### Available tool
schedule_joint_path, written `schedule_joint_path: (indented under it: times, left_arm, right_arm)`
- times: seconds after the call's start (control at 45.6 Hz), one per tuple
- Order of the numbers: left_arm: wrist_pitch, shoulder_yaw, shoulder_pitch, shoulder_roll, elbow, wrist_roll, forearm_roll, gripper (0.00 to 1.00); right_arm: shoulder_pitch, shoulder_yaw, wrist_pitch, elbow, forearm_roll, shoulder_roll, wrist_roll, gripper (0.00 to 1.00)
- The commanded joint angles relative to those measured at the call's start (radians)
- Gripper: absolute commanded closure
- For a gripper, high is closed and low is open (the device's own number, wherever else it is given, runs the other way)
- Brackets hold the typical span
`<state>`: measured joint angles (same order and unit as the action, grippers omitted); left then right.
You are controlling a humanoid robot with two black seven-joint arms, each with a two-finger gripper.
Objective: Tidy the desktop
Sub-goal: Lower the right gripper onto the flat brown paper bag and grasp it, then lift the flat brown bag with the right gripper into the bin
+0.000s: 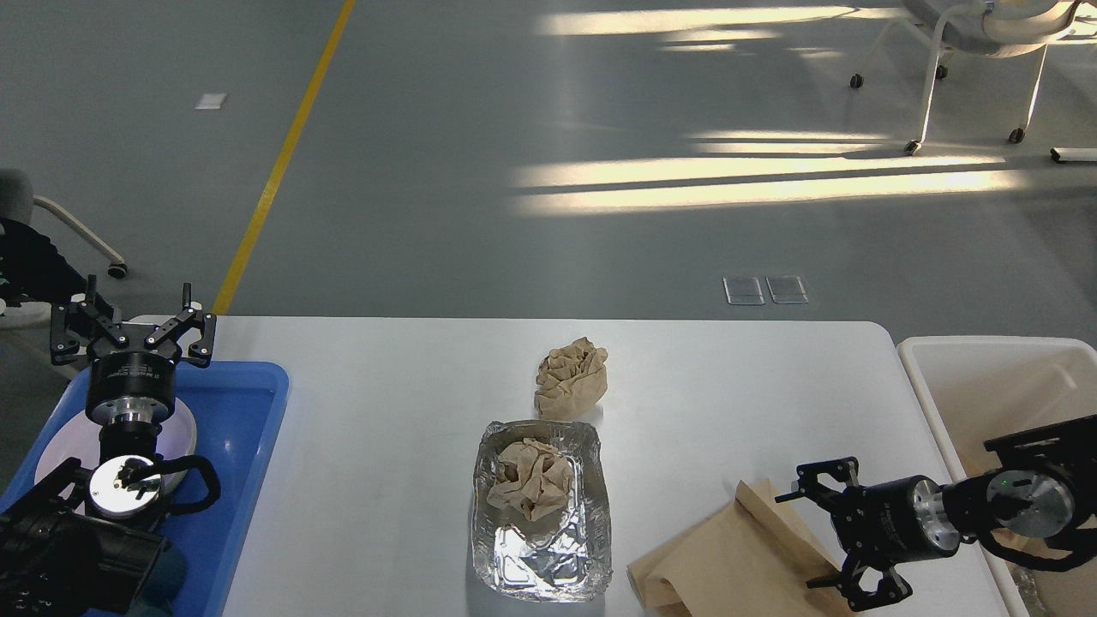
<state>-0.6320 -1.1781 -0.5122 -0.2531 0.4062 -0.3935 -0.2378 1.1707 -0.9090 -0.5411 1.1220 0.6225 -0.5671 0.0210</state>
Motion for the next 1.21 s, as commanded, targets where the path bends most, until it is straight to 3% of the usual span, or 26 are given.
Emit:
schedule_joint_path:
  times: [0.0, 0.438, 0.482, 0.592, 0.679, 0.701, 1.183]
  left_arm:
    - [0.0, 0.0, 0.0, 0.0, -0.001, -0.001, 0.0, 0.04]
    - [0.0, 0.0, 0.0, 0.0, -0.001, -0.001, 0.0, 0.04]
    - [0.0, 0.0, 0.0, 0.0, -0.001, -0.001, 0.0, 0.04]
    - [0.0, 0.0, 0.0, 0.0, -0.001, 0.001, 0.0, 0.04]
    - [0.0, 0.0, 0.0, 0.0, 0.0, -0.001, 0.0, 0.04]
    - [0.0, 0.0, 0.0, 0.0, -0.001, 0.001, 0.0, 0.04]
    - [0.0, 0.0, -0.002, 0.0, -0.001, -0.001, 0.0, 0.04]
  right_arm:
    - [0.0, -0.002, 0.009, -0.031, -0.001, 0.006, -0.001, 0.0]
    - [0.0, -0.007, 0.082, -0.051, -0.02, 0.018, -0.001, 0.04]
    - [0.001, -0.007, 0.09, -0.051, -0.02, 0.019, 0.0, 0.15]
    - [0.004, -0.018, 0.122, -0.051, -0.021, 0.036, 0.0, 0.56]
    - [0.009, -0.018, 0.128, -0.048, -0.023, 0.043, 0.0, 0.98]
    - [0.009, -0.019, 0.13, -0.048, -0.023, 0.043, 0.0, 1.0]
    - [0.121, -0.021, 0.138, -0.045, -0.135, 0.032, -0.001, 1.0]
